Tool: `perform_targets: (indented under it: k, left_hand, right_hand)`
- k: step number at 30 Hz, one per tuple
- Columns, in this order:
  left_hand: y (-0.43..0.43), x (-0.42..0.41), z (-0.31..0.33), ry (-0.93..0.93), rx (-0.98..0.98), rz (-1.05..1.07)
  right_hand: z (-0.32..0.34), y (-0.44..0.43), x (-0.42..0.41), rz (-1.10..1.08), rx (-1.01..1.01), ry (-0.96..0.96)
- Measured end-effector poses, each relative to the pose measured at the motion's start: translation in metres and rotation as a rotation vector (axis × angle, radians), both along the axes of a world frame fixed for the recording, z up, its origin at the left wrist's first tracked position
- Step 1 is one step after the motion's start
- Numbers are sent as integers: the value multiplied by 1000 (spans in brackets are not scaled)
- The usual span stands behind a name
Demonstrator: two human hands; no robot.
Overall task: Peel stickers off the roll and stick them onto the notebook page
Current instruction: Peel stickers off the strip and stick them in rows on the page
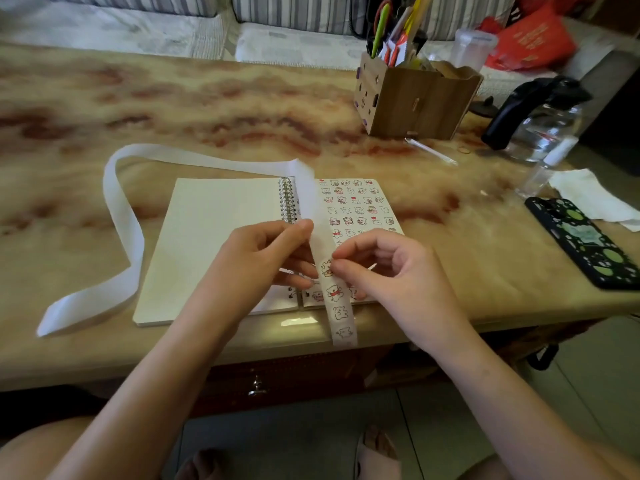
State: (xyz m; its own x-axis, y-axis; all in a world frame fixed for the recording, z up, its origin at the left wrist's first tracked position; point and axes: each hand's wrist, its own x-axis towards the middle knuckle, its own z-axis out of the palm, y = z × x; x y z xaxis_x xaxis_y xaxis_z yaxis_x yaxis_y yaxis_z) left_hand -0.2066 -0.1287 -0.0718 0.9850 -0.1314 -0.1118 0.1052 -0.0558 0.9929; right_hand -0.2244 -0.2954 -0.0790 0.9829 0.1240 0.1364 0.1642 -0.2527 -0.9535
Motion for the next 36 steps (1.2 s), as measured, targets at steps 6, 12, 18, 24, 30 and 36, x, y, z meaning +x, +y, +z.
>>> perform_targets:
  k: [6, 12, 18, 24, 30, 36]
  left_hand:
    - [1, -2, 2, 38, 30, -84]
    - [0, -2, 3, 33, 38, -98]
    - [-1, -2, 1, 31, 29, -88]
    - [-3, -3, 1, 42, 47, -62]
    - [-1, -2, -1, 47, 65, -25]
    - [2, 0, -3, 58, 69, -10]
  right_hand:
    - [-1, -2, 1, -26, 39, -32]
    - [-2, -3, 2, -26, 0, -62]
    - [-1, -2, 0, -41, -73, -105]
    - [-1, -2, 0, -54, -188, -97]
    - [5, -6, 1, -12, -191, -106]
    - [19, -33, 7, -70, -73, 146]
